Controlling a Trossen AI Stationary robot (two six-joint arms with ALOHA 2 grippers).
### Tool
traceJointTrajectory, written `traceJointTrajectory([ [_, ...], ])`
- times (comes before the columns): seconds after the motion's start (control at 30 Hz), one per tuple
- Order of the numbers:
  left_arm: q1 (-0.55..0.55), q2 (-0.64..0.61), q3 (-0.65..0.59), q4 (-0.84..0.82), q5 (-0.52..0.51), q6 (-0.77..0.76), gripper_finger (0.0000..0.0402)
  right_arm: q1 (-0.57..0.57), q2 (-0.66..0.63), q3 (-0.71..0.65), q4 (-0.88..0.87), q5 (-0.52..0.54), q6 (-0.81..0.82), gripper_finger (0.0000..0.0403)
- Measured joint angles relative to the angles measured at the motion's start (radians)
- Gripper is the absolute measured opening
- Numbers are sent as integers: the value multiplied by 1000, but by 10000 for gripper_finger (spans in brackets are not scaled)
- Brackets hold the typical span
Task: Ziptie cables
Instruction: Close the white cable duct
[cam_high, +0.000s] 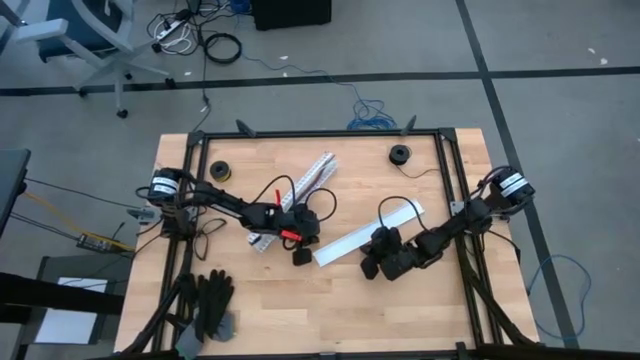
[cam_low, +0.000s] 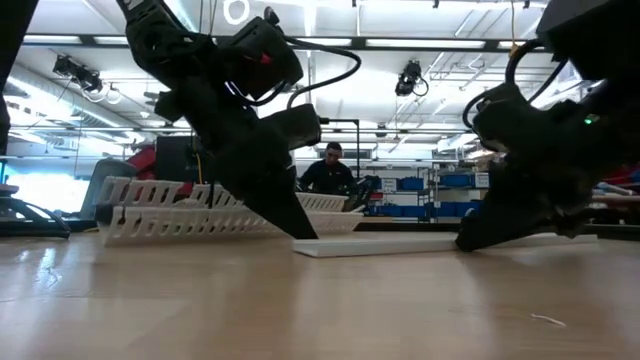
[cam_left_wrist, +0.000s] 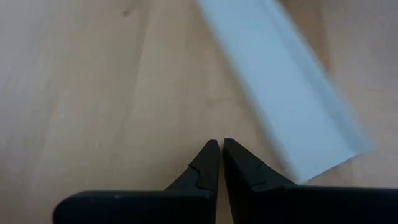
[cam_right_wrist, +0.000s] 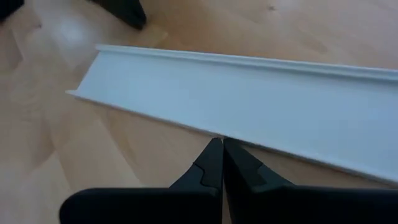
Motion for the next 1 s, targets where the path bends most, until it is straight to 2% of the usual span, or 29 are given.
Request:
traceJointTrajectory([
  [0.27,-15,2,-1,30,16,0,0,-19,72,0,135,41,-39,0],
  [0.63,-47,2,-1,39,19,-49,0,-17,72,0,173,50,-85,0],
  [0.7,-52,2,7,13,16,-69,0,-18,72,0,174,50,-85,0],
  [0.87,-81,2,84,-154,-84,-43,0,-18,72,0,175,51,-97,0],
  [1.0,-89,2,116,-190,-94,-23,0,-18,72,0,176,56,-103,0],
])
